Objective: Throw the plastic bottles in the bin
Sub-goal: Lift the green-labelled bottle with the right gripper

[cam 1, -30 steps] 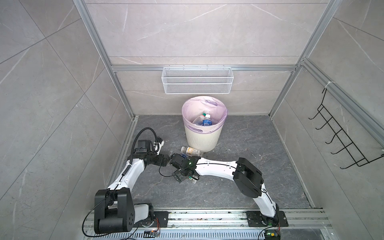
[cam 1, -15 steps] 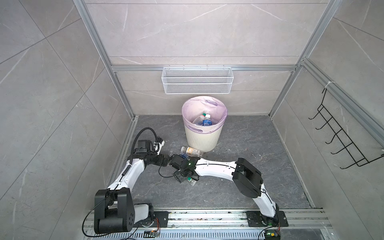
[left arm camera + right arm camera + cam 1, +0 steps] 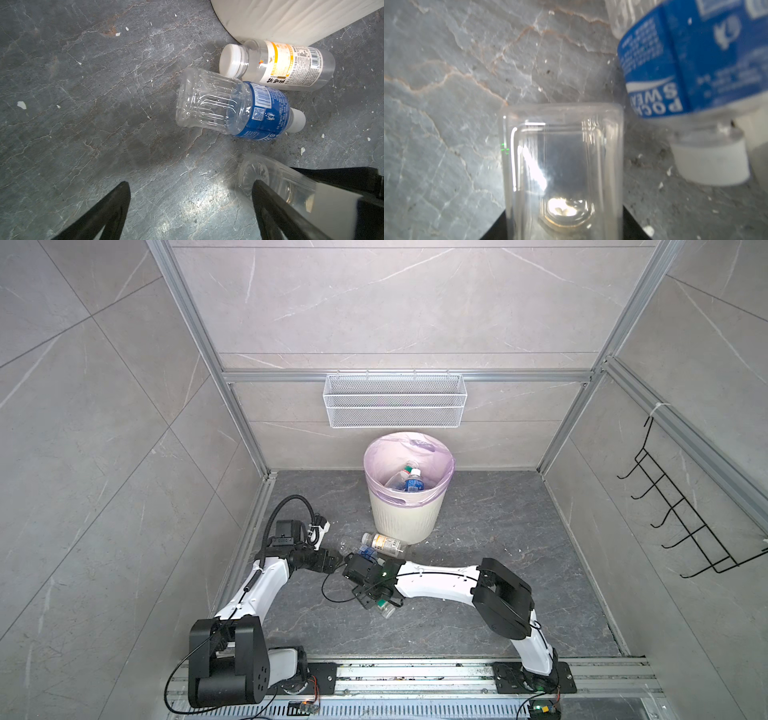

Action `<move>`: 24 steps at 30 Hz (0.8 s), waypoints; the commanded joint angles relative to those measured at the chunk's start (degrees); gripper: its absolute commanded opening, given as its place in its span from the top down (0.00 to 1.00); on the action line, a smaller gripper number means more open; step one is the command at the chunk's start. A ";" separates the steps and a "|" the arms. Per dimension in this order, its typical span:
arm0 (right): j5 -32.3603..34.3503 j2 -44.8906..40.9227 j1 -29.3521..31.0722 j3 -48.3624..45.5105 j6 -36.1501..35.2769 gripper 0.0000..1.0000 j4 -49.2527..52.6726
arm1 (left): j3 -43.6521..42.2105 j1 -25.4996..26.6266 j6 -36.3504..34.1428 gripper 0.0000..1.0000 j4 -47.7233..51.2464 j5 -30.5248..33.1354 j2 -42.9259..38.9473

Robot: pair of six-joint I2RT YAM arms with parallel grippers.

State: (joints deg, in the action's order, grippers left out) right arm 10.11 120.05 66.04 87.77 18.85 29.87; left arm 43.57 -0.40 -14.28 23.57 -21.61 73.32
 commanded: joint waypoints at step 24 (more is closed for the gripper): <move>13.02 -31.70 1.02 -25.69 10.28 0.48 -5.88 | -1.77 6.04 -2.22 0.05 -2.73 4.88 -6.70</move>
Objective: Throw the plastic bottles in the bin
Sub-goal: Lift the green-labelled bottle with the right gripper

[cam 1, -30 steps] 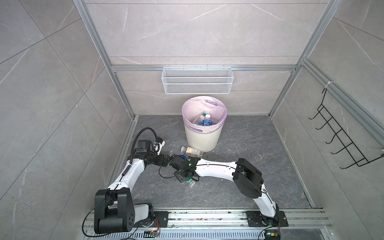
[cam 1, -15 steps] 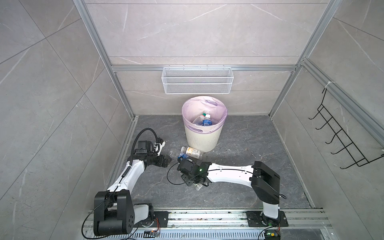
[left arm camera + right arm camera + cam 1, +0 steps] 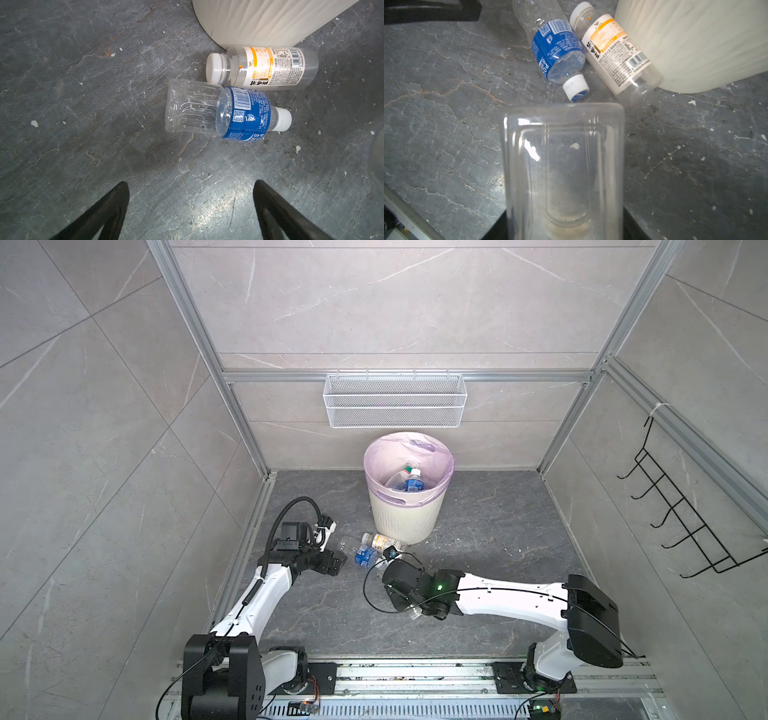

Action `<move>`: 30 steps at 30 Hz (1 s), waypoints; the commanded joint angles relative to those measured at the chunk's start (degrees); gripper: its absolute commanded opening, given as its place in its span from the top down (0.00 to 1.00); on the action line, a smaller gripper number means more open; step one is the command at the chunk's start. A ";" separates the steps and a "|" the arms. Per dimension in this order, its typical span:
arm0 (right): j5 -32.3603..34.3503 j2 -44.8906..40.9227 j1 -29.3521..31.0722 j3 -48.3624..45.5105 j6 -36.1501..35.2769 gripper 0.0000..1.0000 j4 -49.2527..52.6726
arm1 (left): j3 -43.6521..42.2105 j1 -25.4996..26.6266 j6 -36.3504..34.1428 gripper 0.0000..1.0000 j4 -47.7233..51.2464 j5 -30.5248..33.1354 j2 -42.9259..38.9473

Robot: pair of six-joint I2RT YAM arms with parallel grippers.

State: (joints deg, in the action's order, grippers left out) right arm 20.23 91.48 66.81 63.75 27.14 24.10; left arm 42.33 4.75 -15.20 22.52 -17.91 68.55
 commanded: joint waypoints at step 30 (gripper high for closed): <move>13.89 -26.32 0.30 -10.83 3.85 0.50 4.46 | -2.84 8.94 -3.30 0.04 -4.76 5.00 -4.66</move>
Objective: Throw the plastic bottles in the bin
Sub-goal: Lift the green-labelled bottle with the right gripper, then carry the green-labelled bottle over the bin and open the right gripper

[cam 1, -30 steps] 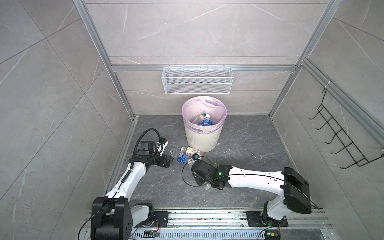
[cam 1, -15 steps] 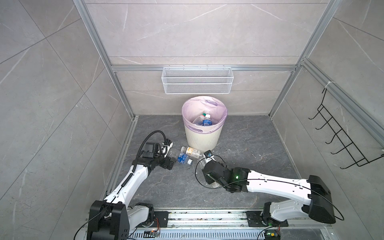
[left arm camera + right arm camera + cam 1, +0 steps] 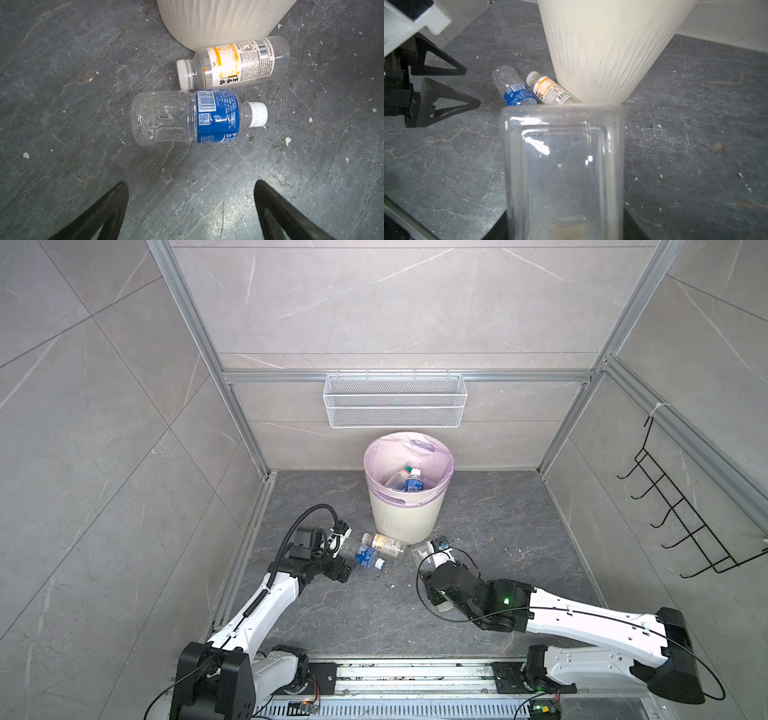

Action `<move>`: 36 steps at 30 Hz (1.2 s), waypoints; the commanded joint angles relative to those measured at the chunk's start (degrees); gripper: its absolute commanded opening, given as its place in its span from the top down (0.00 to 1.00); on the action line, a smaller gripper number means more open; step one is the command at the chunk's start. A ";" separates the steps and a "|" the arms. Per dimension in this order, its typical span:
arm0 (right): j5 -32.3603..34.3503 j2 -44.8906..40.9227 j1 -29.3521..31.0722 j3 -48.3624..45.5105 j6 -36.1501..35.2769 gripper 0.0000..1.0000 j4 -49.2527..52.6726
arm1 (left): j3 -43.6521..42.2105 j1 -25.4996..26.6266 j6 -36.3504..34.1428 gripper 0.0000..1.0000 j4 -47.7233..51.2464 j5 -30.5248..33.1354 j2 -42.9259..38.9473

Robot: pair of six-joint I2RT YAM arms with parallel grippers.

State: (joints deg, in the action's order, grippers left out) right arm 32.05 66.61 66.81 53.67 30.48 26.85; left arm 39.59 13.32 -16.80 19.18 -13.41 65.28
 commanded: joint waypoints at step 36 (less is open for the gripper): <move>-0.55 11.49 -10.52 40.53 -9.26 0.54 9.32 | -1.10 3.27 -2.77 0.03 -1.17 -0.51 -1.32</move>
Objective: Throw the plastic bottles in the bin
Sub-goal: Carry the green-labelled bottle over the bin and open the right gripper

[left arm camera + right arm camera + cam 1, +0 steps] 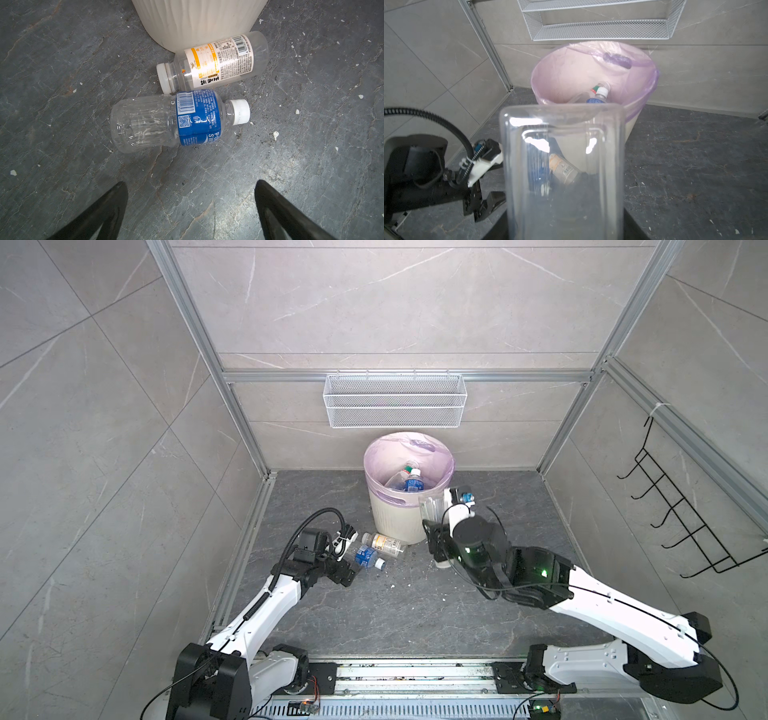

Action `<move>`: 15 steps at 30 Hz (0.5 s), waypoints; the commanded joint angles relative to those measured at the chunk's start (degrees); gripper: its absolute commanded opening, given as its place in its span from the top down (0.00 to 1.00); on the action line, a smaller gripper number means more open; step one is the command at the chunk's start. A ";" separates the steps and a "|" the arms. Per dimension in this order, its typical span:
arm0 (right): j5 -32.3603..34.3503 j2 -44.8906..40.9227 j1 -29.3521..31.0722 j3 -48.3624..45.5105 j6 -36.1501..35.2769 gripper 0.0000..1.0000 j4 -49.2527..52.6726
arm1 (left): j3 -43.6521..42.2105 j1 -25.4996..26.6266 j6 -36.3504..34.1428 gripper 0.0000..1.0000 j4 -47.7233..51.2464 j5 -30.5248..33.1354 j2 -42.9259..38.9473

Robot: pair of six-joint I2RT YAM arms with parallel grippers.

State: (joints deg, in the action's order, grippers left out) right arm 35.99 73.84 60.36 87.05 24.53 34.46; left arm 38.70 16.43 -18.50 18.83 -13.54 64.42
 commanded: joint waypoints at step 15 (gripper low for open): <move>-18.74 44.37 -23.71 65.47 -4.18 0.01 12.07 | 0.38 0.08 -0.42 0.02 -0.46 0.73 -0.37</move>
State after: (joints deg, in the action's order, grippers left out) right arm 19.86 126.15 35.70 161.82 20.75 49.17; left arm 38.70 16.43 -18.48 18.83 -13.37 64.49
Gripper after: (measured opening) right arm 0.990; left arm 0.983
